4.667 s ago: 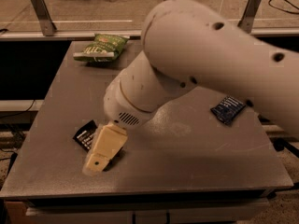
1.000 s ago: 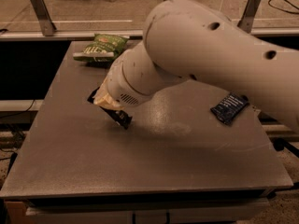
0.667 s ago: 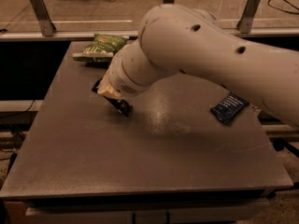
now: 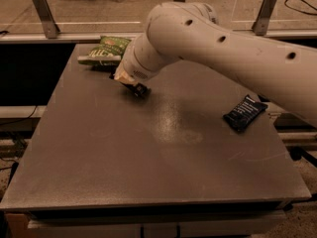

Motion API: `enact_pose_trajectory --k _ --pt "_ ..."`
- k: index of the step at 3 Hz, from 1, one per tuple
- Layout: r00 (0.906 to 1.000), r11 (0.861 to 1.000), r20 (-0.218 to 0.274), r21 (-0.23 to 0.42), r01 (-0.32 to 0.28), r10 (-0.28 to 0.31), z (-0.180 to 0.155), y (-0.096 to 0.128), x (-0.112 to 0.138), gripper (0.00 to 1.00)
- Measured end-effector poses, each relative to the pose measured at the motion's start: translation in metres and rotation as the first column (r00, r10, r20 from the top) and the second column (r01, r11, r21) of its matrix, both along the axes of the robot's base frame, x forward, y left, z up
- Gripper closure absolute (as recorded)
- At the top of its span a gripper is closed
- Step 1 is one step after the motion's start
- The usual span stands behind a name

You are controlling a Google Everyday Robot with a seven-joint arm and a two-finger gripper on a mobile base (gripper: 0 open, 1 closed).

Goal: Move rxbar chocolate near green jalapeno chip bag

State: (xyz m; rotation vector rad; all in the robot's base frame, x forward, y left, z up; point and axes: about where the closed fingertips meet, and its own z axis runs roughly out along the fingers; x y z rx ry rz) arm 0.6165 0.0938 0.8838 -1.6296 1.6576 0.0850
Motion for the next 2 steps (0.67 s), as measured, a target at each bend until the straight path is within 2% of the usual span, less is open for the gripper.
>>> enact_pose_trajectory --k 1,2 --pt "1.0000 1.000 0.002 -0.015 -0.005 0.005 -0.006 0.005 0.030 0.82" --pt "0.9999 1.000 -0.001 -0.013 -0.011 0.011 -0.011 0.012 0.049 0.59"
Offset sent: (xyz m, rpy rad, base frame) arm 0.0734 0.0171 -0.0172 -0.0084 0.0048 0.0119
